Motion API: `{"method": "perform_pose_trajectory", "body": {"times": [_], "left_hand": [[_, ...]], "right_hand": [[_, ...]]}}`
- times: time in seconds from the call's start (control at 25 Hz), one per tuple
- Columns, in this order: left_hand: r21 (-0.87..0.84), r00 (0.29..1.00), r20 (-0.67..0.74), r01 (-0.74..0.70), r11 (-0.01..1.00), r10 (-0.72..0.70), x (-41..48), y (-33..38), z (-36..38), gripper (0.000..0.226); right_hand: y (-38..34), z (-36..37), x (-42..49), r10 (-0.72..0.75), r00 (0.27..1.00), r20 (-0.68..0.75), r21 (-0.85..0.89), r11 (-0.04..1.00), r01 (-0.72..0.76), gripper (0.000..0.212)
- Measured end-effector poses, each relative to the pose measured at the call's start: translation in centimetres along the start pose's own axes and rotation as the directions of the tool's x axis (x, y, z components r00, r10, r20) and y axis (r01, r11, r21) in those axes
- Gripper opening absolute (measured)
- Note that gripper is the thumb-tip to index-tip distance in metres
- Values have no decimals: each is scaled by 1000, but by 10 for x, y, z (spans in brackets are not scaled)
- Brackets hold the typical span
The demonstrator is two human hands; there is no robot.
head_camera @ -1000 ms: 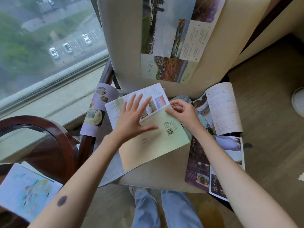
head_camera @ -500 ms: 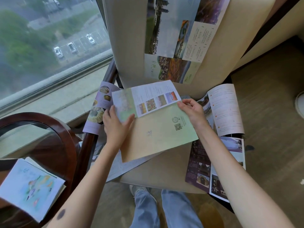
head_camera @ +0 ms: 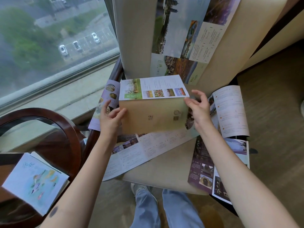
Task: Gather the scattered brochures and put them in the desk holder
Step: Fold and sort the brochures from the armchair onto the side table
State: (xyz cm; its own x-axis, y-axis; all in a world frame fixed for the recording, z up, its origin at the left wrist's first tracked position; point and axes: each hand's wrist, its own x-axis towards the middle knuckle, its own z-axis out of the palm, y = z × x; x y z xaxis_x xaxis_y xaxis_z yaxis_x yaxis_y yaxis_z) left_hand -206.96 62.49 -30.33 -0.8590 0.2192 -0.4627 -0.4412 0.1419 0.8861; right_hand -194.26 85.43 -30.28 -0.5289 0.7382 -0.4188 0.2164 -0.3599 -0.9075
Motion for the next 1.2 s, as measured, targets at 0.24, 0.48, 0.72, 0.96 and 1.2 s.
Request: {"method": "perform_pose_trajectory", "body": {"times": [0.24,0.48,0.72,0.96,1.2], "left_hand": [[428,928,20,-344,836,372,3,22,-10,64],[699,839,68,-426,575,540,3,23,-7,10],[395,920,119,-388,833,373,5,34,-4,9],[385,970,18,-231,893,243,10,12,-7,21],[479,996,-30,-62,875,87,12,-33,-25,16]], "right_hand": [[-14,-6,8,-173,952,254,-429,862,271,32],[-14,-6,0,-302,895,329,-589,675,444,6],[-20,-3,-4,-208,923,324,-283,910,305,8],[18,8,1,72,963,258,-366,930,29,21],[93,1,-23,773,605,191,-479,611,-630,67]]}}
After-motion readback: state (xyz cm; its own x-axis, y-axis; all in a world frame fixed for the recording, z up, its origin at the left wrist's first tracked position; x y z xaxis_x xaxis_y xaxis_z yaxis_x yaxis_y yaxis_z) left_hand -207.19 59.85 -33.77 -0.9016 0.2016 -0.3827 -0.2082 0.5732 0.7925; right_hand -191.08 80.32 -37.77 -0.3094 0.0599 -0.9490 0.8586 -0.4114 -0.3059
